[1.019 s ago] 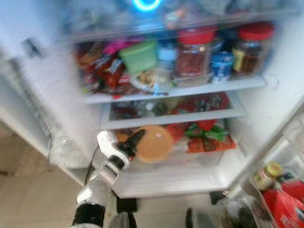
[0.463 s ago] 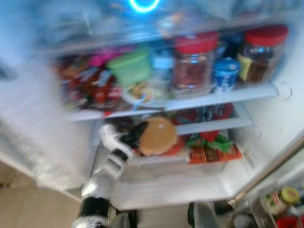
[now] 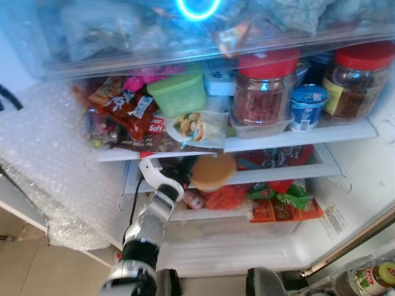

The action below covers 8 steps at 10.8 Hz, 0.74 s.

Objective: Restocking fridge

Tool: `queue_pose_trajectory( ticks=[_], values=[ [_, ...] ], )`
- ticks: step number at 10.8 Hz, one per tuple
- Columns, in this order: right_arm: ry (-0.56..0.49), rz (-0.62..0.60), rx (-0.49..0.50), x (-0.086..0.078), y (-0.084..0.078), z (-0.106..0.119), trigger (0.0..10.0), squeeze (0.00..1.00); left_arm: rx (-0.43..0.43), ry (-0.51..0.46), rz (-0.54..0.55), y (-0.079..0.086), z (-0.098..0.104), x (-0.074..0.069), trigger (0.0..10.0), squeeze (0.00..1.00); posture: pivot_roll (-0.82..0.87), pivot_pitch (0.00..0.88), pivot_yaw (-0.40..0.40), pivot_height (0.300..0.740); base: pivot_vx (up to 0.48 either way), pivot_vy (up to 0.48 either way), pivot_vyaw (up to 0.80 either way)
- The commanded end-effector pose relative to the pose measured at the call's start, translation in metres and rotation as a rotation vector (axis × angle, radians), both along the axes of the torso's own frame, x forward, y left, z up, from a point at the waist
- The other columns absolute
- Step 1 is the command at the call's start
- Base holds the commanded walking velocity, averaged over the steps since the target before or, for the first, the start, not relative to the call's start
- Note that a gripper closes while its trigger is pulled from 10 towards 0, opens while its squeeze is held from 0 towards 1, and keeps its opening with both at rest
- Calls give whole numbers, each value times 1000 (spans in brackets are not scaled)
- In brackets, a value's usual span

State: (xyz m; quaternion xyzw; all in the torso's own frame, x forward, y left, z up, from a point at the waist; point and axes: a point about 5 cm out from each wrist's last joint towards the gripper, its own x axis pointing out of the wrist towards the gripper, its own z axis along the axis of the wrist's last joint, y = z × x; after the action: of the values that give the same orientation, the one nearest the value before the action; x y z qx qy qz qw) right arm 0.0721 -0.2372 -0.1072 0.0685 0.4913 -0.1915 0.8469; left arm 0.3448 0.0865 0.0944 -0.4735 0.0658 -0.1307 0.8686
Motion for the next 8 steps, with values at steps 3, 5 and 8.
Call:
queue_pose_trajectory(
  ticks=[3, 5, 8],
  values=[
    [13, -15, 18, -6, 4, -2, 10000, 0, -12, 41, 62, -28, 13, 15, 10000, 0, -161, 52, 122, 625, 0, 0, 0],
    [13, -18, 17, -6, 5, -2, 10000, 0, -7, 71, 65, -39, 18, 22, 10000, 0, -174, 55, 127, 625, 0, 0, 0],
    [16, -25, 18, -7, 5, -3, 10000, 0, -8, 94, 40, -55, 27, 26, 10000, 0, -183, 62, 131, 625, 0, 0, 0]
  ],
)
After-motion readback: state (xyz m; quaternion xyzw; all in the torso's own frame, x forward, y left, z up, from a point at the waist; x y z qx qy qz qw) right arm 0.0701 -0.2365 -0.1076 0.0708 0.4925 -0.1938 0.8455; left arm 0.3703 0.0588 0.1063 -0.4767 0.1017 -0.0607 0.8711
